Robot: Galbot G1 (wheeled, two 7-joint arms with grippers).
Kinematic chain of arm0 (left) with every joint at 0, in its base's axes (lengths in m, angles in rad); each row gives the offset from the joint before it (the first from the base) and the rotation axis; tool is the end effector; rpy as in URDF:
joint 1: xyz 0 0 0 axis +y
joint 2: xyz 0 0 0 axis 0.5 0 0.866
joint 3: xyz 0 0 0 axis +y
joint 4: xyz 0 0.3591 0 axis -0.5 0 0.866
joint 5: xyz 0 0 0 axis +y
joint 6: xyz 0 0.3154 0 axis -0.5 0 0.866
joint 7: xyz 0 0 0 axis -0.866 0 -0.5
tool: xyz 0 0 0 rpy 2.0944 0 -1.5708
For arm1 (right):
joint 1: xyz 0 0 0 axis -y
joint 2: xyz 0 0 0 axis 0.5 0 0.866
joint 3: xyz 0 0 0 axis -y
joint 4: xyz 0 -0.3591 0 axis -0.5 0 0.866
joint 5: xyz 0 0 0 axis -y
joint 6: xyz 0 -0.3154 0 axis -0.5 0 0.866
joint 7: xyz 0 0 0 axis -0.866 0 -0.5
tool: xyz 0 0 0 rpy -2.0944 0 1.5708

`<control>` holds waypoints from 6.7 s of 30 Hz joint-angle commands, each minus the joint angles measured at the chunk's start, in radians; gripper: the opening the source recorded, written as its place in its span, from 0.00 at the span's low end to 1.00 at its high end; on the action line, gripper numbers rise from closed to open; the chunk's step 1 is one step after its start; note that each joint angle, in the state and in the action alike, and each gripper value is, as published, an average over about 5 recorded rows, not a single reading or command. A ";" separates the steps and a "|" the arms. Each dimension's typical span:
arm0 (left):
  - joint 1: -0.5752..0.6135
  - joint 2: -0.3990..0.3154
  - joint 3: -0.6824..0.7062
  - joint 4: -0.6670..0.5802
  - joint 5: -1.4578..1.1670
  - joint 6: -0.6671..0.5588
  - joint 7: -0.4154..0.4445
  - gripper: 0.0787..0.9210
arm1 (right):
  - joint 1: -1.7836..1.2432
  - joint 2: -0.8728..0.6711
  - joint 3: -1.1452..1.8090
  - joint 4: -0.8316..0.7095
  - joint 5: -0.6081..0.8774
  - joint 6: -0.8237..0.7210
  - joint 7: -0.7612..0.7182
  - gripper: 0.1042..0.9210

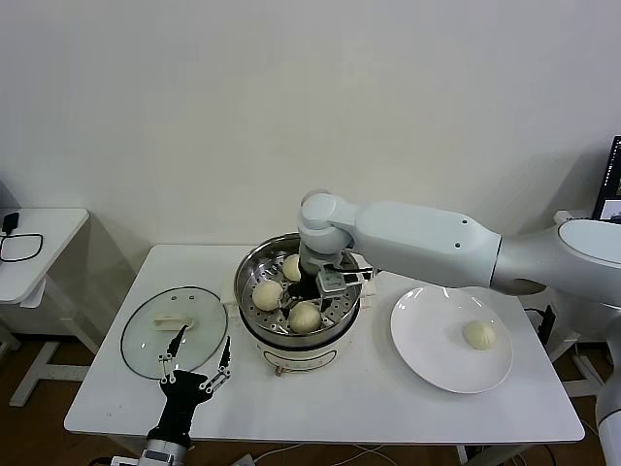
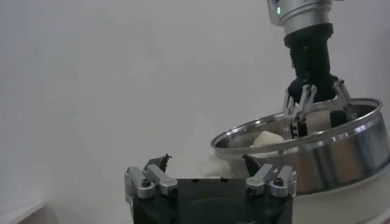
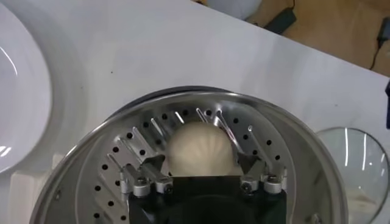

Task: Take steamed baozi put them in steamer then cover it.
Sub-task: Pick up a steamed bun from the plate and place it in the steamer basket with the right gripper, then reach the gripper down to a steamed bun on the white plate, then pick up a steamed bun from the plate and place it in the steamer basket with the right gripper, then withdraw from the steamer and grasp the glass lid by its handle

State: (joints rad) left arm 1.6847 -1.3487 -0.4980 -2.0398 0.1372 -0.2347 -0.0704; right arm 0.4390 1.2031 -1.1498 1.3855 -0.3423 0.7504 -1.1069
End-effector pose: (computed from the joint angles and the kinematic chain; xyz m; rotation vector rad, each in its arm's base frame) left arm 0.0993 0.0407 -0.3384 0.1767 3.0234 0.4415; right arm 0.4957 0.1378 -0.0739 -1.9189 -0.0799 -2.0960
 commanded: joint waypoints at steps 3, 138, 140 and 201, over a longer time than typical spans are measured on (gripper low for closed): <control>-0.001 0.002 -0.001 -0.002 0.000 0.003 0.001 0.88 | 0.057 -0.118 0.117 -0.008 0.130 -0.095 -0.061 0.88; -0.023 0.019 0.007 0.005 0.001 0.002 -0.009 0.88 | 0.182 0.121 -0.373 -0.319 0.881 -0.970 0.010 0.66; -0.023 0.019 0.007 0.006 0.001 0.002 -0.013 0.88 | 0.175 0.121 -0.373 -0.325 0.877 -0.969 0.013 0.66; -0.158 0.053 -0.075 0.100 0.363 0.015 -0.136 0.88 | -1.102 -0.336 1.084 0.090 0.796 -0.366 1.444 0.88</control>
State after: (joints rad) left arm 1.5642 -1.3024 -0.5658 -1.9935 0.3656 -0.2200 -0.1796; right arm -0.0799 0.8735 -0.6242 1.4237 0.5467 0.2340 0.1063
